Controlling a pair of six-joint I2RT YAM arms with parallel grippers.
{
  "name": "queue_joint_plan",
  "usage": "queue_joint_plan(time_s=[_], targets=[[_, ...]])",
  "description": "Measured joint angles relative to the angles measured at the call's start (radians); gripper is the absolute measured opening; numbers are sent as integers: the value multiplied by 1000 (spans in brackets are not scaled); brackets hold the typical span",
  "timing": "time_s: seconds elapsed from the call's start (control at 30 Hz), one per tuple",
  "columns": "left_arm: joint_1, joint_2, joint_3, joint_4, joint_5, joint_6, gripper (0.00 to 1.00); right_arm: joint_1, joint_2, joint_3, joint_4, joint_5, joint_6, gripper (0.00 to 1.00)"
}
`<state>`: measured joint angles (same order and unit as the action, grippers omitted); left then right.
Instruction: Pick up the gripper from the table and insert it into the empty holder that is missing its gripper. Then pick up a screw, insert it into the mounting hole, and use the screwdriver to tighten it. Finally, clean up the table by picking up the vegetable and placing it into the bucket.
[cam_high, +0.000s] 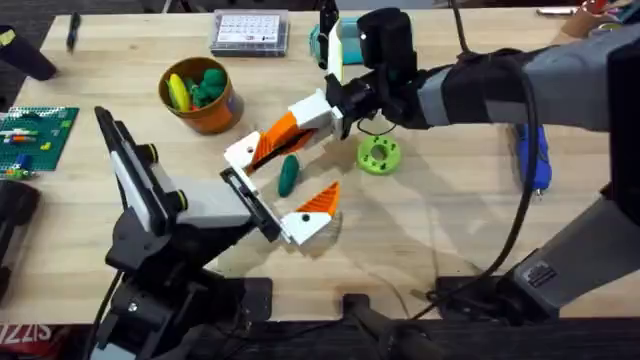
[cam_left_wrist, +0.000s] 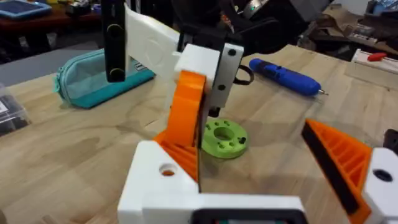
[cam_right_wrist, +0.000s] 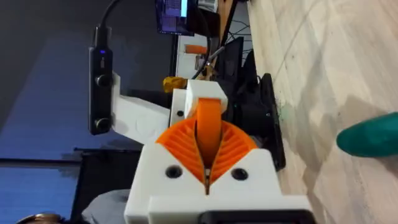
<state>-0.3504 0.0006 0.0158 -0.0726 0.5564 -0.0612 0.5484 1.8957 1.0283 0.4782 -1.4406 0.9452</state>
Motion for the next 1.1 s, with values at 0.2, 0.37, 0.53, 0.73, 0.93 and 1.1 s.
queue_joint_plan(time_s=[0.2,0.37,0.53,0.73,0.93,1.1], targets=[[0,0,0,0,1,1,991,0,0,0,-3,-4,0,86],[-1,0,0,0,24,1,991,9,0,0,-6,-8,-3,193],[-1,0,0,0,45,0,991,29,0,0,-5,-40,9,323],[-6,0,0,-1,87,0,991,12,0,0,6,-82,26,570],[-9,0,0,-2,113,0,991,6,0,0,8,-76,33,992],[-9,0,0,-2,114,0,991,0,0,0,7,-38,35,993]])
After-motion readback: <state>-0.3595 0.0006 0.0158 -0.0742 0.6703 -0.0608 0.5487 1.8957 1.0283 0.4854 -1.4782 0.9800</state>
